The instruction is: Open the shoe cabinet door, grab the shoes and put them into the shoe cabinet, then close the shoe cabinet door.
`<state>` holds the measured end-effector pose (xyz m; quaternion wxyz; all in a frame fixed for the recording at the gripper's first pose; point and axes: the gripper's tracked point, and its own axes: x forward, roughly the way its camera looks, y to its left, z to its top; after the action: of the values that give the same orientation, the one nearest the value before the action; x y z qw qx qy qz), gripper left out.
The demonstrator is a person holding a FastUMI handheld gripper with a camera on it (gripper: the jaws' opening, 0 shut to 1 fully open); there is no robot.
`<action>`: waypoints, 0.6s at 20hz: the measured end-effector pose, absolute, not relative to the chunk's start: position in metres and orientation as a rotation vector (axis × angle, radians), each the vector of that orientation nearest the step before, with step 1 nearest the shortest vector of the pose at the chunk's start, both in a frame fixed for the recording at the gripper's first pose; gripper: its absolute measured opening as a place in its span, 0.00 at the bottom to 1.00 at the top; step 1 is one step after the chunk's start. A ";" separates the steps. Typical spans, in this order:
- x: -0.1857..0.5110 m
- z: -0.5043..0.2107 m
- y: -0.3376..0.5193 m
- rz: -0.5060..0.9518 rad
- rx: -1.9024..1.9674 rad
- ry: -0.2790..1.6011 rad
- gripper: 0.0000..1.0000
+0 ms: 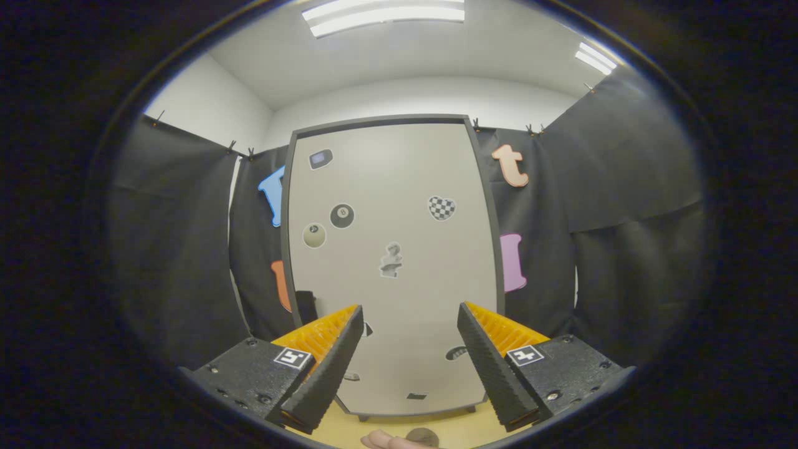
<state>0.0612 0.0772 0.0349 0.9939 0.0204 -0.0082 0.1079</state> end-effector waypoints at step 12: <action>0.154 -0.047 0.227 0.366 -0.043 0.151 0.99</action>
<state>0.1543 0.2275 -0.0468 0.9803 -0.0212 0.0748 0.1817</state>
